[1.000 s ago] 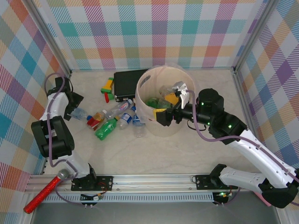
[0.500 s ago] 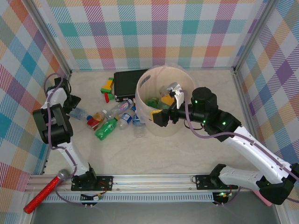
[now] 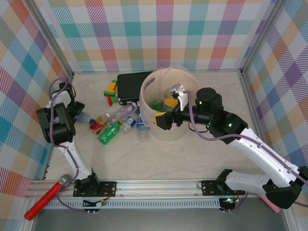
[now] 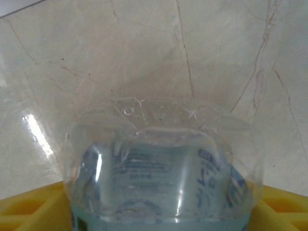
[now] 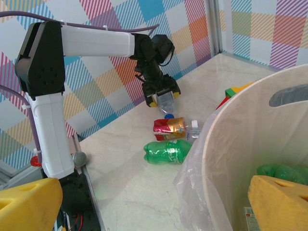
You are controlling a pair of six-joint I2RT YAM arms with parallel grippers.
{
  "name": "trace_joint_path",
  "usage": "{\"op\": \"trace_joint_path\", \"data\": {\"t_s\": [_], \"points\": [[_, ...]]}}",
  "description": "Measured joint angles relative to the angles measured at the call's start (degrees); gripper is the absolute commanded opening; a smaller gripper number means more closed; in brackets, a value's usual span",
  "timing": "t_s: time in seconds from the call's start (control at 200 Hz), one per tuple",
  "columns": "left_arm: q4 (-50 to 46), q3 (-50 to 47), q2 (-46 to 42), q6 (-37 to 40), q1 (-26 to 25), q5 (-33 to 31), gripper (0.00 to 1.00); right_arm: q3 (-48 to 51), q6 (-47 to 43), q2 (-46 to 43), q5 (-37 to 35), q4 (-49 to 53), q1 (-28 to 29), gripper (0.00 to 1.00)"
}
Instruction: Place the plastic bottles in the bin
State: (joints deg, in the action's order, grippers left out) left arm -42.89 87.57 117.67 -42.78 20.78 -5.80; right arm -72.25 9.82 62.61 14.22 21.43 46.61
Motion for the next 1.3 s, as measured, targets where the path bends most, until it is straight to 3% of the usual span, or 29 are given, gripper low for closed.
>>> {"op": "trace_joint_path", "data": {"t_s": [0.16,0.4,0.87,1.005,1.3], "points": [[1.3,-0.3,-0.2,-0.1,0.0,0.4,0.51,-0.3,0.0,0.3,-0.1,0.5,0.5,0.99],[2.2,-3.3,-5.7,-0.3,0.1,0.4,0.51,-0.5,0.0,0.3,-0.9,0.6,1.7,0.99],[3.0,-4.9,-29.5,-1.3,-1.5,1.1,0.54,-0.5,0.7,-2.8,-8.3,0.5,2.0,0.99],[3.1,-4.8,-35.3,-0.5,-7.0,-1.2,0.54,-0.4,1.2,-3.9,-9.9,0.5,2.0,0.99],[4.7,3.5,-42.3,6.5,-26.2,-10.3,0.54,2.1,1.6,-7.1,-16.1,0.4,2.1,0.99]]}}
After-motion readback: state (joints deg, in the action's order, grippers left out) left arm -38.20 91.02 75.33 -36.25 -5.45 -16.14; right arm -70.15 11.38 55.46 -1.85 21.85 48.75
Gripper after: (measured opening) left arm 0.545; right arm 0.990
